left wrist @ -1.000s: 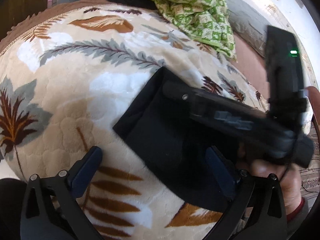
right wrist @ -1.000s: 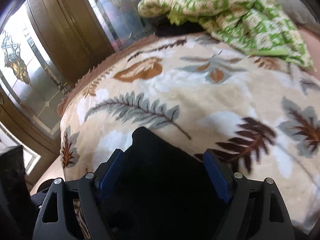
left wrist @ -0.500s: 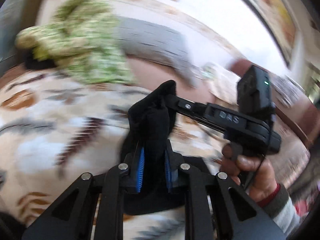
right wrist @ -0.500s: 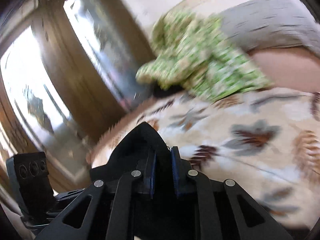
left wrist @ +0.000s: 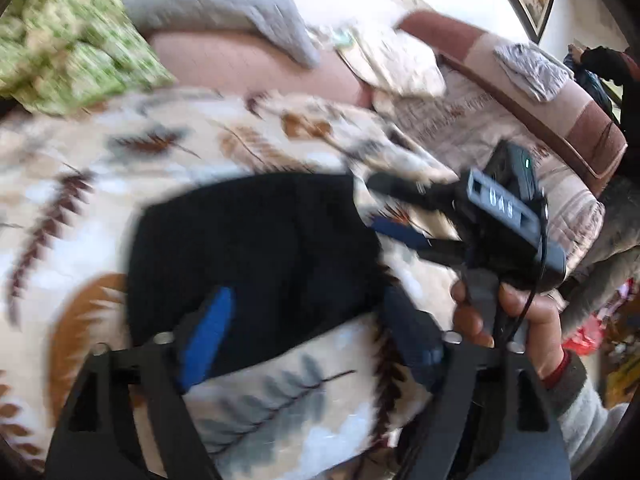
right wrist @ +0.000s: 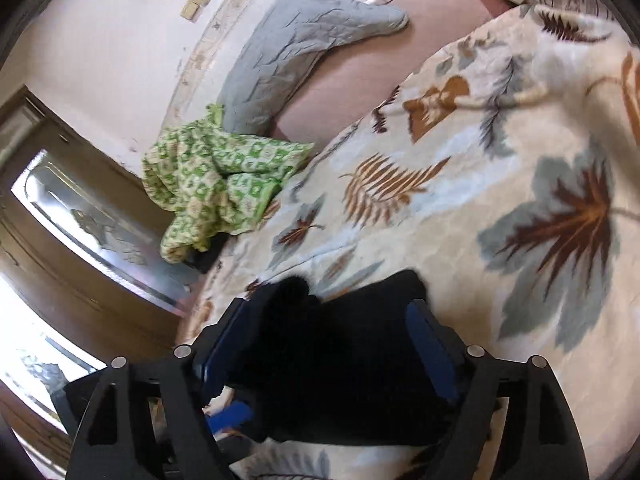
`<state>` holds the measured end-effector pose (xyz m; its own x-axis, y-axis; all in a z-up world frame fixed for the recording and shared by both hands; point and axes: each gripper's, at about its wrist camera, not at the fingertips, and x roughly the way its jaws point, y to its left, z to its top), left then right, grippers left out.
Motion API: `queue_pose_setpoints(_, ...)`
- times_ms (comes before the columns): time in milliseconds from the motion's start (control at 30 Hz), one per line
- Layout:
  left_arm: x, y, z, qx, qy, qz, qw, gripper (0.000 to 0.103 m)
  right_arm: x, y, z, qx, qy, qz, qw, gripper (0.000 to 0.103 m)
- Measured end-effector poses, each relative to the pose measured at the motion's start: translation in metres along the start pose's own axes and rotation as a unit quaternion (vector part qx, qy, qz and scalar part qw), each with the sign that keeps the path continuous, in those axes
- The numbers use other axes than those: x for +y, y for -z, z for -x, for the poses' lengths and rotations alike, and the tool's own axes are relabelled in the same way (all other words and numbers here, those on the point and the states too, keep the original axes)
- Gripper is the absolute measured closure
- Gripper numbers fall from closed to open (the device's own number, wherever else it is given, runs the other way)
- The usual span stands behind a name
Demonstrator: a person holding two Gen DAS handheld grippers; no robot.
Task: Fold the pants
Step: 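Fold the pants bundle once more with the right gripper while the left gripper holds it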
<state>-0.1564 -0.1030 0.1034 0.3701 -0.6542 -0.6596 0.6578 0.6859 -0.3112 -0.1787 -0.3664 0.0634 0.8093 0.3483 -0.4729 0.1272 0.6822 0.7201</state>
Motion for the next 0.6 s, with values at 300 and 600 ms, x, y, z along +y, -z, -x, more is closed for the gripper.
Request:
queue_pose_setpoints(300,0.055,0.007,-0.004,0.015,-0.098,0.039,0.9943,0.023,0.034,0.028,-0.048,0.101,0.015,0.078,0.992,0.055)
queue_pose_setpoints(600,0.036,0.0,-0.017,0.009,-0.1,0.024,0.9947,0.023,0.058,0.022,-0.008,0.056,0.07,0.156,0.984,0.092)
